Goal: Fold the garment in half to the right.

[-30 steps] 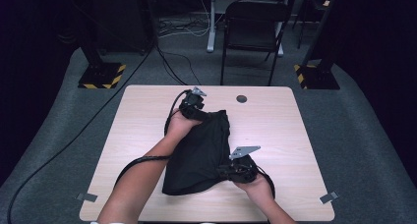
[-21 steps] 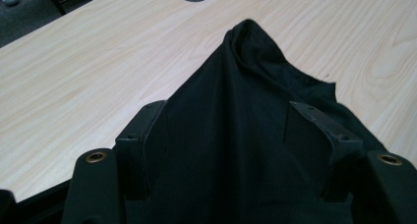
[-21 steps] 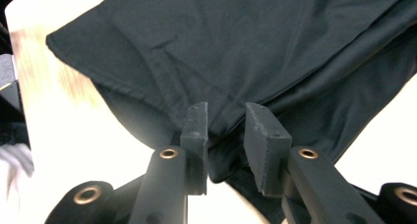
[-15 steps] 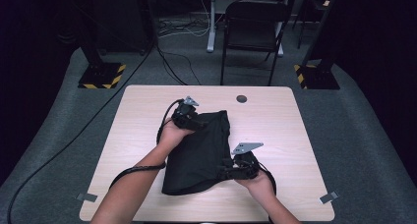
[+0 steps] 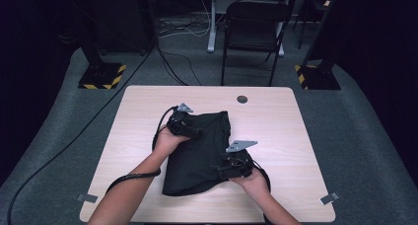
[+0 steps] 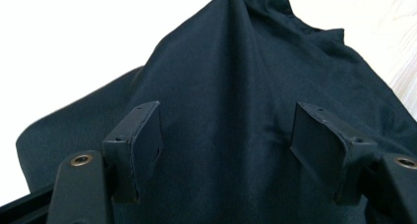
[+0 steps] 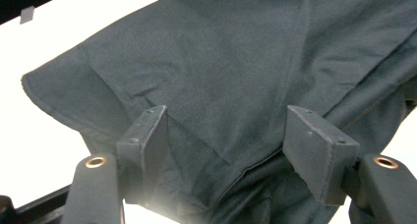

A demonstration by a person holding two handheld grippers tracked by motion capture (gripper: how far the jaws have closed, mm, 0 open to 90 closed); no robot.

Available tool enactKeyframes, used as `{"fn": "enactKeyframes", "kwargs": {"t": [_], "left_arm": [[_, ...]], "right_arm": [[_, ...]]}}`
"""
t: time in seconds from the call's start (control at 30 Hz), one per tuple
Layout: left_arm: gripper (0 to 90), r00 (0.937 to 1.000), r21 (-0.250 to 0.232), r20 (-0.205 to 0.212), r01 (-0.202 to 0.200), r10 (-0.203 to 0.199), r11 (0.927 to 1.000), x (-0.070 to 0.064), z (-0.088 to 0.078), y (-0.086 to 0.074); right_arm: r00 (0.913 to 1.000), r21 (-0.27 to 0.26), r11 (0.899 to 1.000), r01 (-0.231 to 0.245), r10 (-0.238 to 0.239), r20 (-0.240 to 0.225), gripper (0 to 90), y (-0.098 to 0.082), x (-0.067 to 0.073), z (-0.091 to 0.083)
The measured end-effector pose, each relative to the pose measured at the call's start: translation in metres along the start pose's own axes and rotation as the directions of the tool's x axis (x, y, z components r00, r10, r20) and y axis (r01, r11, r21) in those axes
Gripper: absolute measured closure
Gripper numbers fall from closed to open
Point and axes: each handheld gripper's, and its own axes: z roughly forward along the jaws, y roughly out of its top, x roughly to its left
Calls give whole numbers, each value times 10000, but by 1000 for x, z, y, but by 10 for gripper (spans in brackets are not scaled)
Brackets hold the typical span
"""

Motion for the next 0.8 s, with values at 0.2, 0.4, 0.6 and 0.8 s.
{"fn": "enactKeyframes", "kwargs": {"t": [0.2,0.4,0.6,0.8], "left_arm": [[259,9999,9,54,114,-114,9999,1,2,-4],[244,10000,121,-32,-2,2,9999,0,3,-4],[238,10000,76,-51,-17,17,10000,0,0,-8],[226,9999,45,59,113,-113,9999,2,-10,-17]], "right_arm": [[9999,223,9996,167,-166,-37,326,0,-1,7],[9995,511,9982,299,-304,94,310,-3,-4,12],[9986,888,9951,425,-450,262,305,-7,-5,16],[9988,1237,9916,367,-404,277,296,-12,-10,13]]}}
